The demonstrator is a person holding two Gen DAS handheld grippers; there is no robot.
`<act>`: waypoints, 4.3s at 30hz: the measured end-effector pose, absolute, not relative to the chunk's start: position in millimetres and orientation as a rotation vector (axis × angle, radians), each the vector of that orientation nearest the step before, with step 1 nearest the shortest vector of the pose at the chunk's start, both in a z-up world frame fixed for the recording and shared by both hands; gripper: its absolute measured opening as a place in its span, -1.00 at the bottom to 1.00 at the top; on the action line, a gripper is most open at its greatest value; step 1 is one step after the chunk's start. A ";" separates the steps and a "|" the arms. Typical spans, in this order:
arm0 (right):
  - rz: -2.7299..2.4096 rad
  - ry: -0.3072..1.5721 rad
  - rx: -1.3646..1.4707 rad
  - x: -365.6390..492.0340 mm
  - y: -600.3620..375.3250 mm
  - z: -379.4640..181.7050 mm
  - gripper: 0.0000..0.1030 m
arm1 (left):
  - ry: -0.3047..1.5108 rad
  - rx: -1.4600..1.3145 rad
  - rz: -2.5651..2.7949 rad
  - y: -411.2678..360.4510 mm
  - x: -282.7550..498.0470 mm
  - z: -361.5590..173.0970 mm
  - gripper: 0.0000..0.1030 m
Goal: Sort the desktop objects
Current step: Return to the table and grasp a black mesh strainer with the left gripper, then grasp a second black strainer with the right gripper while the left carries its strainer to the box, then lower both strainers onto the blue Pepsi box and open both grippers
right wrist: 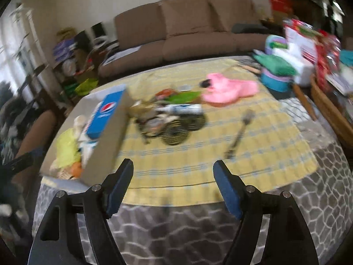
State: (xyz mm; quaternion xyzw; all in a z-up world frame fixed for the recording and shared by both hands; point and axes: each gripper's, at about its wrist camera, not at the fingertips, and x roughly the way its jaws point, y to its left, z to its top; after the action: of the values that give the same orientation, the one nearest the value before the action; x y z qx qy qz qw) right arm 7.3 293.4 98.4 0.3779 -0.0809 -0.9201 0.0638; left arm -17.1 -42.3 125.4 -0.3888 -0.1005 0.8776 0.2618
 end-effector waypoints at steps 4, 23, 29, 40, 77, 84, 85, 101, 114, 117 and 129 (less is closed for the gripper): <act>-2.841 -0.263 1.152 1.6 325.5 91.2 0.49 | -0.167 -1.072 2.355 13.0 -23.6 128.8 1.00; -2.786 -0.403 1.214 -38.0 378.9 58.1 -0.02 | -0.131 -1.264 2.499 162.5 -124.8 43.7 -0.02; -2.752 -0.358 1.205 -54.2 373.3 52.4 -0.16 | -0.163 -1.276 2.516 160.5 -140.6 20.4 -0.10; -2.664 -0.248 1.122 -104.9 346.0 47.3 -0.63 | -0.240 -1.231 2.445 149.9 -133.1 20.9 -0.69; -2.486 -0.336 1.135 -57.2 287.1 97.2 -0.69 | -0.579 -1.144 2.201 -36.6 -25.2 127.4 -0.69; -2.368 -0.250 1.015 -63.3 186.3 139.4 -0.69 | -0.598 -1.150 2.381 -119.4 -64.0 139.2 -0.69; -2.359 -0.227 1.015 -70.0 170.6 140.8 -0.69 | -0.583 -1.157 2.399 -122.7 -72.6 137.6 -0.69; -2.348 -0.047 1.100 -191.3 48.3 117.6 -0.69 | -0.503 -1.289 2.490 -143.1 -221.1 105.4 -0.69; -2.335 0.087 1.124 -208.1 20.3 76.5 -0.69 | -0.450 -1.365 2.484 -137.9 -259.6 68.9 -0.69; -2.354 0.081 1.132 -208.6 22.7 75.9 -0.69 | -0.460 -1.363 2.475 -137.8 -259.5 69.1 -0.69; -2.383 0.025 1.046 -180.0 69.9 89.3 -0.69 | -0.330 -1.363 2.437 -90.8 -261.2 81.4 -0.69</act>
State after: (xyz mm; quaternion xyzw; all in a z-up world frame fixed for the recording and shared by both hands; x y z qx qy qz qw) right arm -180.0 69.9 89.3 0.3874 0.0093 -0.8826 0.2662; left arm -261.2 -90.8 81.4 -0.4783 -0.1157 0.8550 0.1640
